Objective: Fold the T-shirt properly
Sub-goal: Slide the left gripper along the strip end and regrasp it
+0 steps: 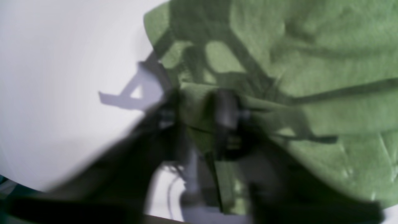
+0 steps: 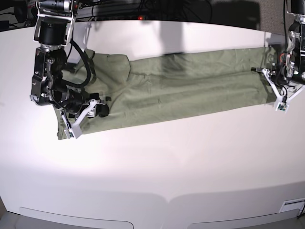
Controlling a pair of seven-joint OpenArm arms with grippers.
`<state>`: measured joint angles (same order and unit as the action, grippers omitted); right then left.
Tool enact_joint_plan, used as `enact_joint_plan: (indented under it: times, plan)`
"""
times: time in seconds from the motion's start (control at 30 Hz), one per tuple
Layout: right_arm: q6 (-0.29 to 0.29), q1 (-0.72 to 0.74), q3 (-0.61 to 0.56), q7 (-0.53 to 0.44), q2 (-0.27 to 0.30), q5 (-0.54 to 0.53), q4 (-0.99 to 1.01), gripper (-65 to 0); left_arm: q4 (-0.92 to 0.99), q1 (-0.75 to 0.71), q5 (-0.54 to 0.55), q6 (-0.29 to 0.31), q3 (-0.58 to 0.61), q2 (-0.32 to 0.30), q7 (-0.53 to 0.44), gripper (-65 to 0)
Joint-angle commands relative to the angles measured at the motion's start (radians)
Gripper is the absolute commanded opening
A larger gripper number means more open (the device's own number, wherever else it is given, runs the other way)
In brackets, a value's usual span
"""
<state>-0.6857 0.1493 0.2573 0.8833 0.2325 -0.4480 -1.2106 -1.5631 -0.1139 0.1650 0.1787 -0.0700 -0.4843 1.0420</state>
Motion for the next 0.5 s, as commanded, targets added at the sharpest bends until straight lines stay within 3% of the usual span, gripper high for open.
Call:
enact_joint_plan:
  times: [0.0, 0.47]
  plan:
    - [0.009, 0.009, 0.002, 0.021, 0.009, 0.014, -0.006, -37.1, -0.015, 0.011, -0.008, -0.008, -0.008, -0.018, -0.002, -65.0]
    - [0.009, 0.009, 0.002, 0.022, 0.009, 0.014, -0.006, -37.1, -0.221, -0.068, -0.008, -0.008, -0.008, -0.018, 0.072, -65.0]
